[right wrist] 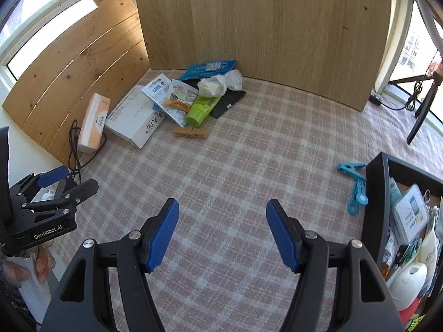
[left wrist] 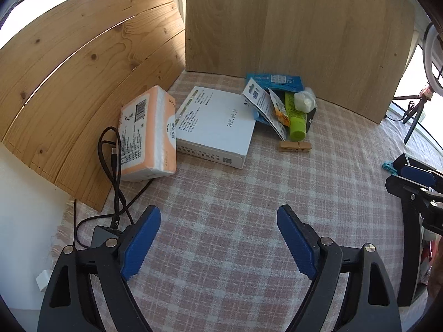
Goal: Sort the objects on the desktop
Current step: 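Move the right gripper toward the white document box on the table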
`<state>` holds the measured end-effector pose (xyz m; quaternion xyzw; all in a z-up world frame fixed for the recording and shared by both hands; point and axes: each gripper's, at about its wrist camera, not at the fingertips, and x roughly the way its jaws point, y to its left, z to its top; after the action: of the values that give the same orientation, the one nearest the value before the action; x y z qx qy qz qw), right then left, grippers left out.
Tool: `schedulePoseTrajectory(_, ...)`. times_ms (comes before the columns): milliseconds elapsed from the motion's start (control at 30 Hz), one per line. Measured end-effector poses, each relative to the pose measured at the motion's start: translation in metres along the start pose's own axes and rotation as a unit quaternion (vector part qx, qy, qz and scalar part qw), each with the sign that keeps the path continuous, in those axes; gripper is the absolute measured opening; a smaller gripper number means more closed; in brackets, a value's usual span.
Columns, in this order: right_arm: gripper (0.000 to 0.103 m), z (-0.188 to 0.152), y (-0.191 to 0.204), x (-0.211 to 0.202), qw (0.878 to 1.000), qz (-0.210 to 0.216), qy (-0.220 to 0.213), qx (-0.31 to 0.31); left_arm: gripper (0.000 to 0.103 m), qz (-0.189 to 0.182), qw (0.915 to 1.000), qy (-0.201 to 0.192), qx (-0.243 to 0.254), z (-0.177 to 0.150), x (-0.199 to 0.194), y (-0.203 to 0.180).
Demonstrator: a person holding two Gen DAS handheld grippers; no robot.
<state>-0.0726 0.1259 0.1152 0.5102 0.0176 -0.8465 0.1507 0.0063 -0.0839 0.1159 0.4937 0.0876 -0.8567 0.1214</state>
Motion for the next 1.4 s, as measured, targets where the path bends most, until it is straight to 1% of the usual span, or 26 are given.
schedulePoseTrajectory(67, 0.065, 0.028, 0.014, -0.004, 1.000, 0.008, -0.002, -0.021, 0.082, 0.009, 0.9999, 0.000, -0.011, 0.015, 0.002, 0.019)
schedulePoseTrajectory(133, 0.065, 0.059, 0.031, 0.004, 0.999, 0.026, 0.002, -0.037, 0.082, 0.015, 0.9996, -0.001, -0.022, 0.029, 0.002, 0.037)
schedulePoseTrajectory(167, 0.065, 0.074, 0.039, 0.008, 0.998, 0.037, 0.006, -0.043, 0.082, 0.015, 0.9996, 0.000, -0.026, 0.042, 0.009, 0.042)
schedulePoseTrajectory(267, 0.065, 0.120, 0.069, 0.030, 0.997, 0.049, 0.020, -0.063, 0.082, 0.016, 0.9993, 0.008, -0.033, 0.071, 0.018, 0.062)
schedulePoseTrajectory(367, 0.065, 0.157, 0.096, 0.059, 0.994, 0.062, 0.048, -0.079, 0.082, 0.014, 0.9986, 0.023, -0.045, 0.095, 0.037, 0.075)
schedulePoseTrajectory(500, 0.065, 0.194, 0.127, 0.107, 0.990, 0.072, 0.084, -0.090, 0.082, 0.008, 0.9982, 0.032, -0.051, 0.108, 0.056, 0.081)
schedulePoseTrajectory(600, 0.065, 0.210, 0.150, 0.146, 0.985, 0.072, 0.109, -0.110, 0.082, 0.003, 0.9977, 0.044, -0.052, 0.109, 0.073, 0.080)
schedulePoseTrajectory(667, 0.065, 0.221, 0.163, 0.173, 0.983, 0.065, 0.125, -0.119, 0.081, 0.005, 0.9974, 0.052, -0.050, 0.108, 0.084, 0.080)
schedulePoseTrajectory(733, 0.065, 0.227, 0.170, 0.195, 0.981, 0.061, 0.135, -0.123, 0.081, 0.004, 0.9965, 0.062, -0.056, 0.109, 0.094, 0.083)
schedulePoseTrajectory(833, 0.065, 0.231, 0.179, 0.223, 0.978, 0.076, 0.157, -0.116, 0.081, 0.012, 0.9962, 0.067, -0.053, 0.108, 0.105, 0.084)
schedulePoseTrajectory(933, 0.065, 0.223, 0.185, 0.241, 0.974, 0.070, 0.176, -0.123, 0.080, -0.006, 0.9948, 0.079, -0.064, 0.108, 0.115, 0.085)
schedulePoseTrajectory(1000, 0.064, 0.213, 0.185, 0.246, 0.970, 0.066, 0.193, -0.134, 0.078, -0.033, 0.9933, 0.089, -0.066, 0.107, 0.119, 0.082)
schedulePoseTrajectory(1033, 0.062, 0.207, 0.184, 0.246, 0.968, 0.068, 0.196, -0.139, 0.077, -0.048, 0.9920, 0.096, -0.067, 0.106, 0.122, 0.079)
schedulePoseTrajectory(1067, 0.060, 0.203, 0.182, 0.241, 0.968, 0.071, 0.190, -0.146, 0.077, -0.057, 0.9912, 0.100, -0.065, 0.105, 0.123, 0.075)
schedulePoseTrajectory(1200, 0.057, 0.185, 0.164, 0.227, 0.962, 0.074, 0.212, -0.154, 0.077, -0.064, 0.9918, 0.103, -0.039, 0.099, 0.123, 0.047)
schedulePoseTrajectory(1233, 0.057, 0.180, 0.157, 0.222, 0.962, 0.069, 0.215, -0.155, 0.077, -0.068, 0.9919, 0.102, -0.034, 0.097, 0.120, 0.041)
schedulePoseTrajectory(1300, 0.056, 0.169, 0.142, 0.212, 0.961, 0.064, 0.221, -0.156, 0.077, -0.088, 0.9901, 0.107, -0.022, 0.091, 0.117, 0.024)
schedulePoseTrajectory(1333, 0.056, 0.162, 0.132, 0.206, 0.961, 0.065, 0.224, -0.152, 0.077, -0.101, 0.9879, 0.116, -0.019, 0.089, 0.116, 0.018)
schedulePoseTrajectory(1400, 0.056, 0.149, 0.112, 0.194, 0.961, 0.070, 0.230, -0.138, 0.077, -0.106, 0.9873, 0.118, 0.005, 0.081, 0.111, 0.000)
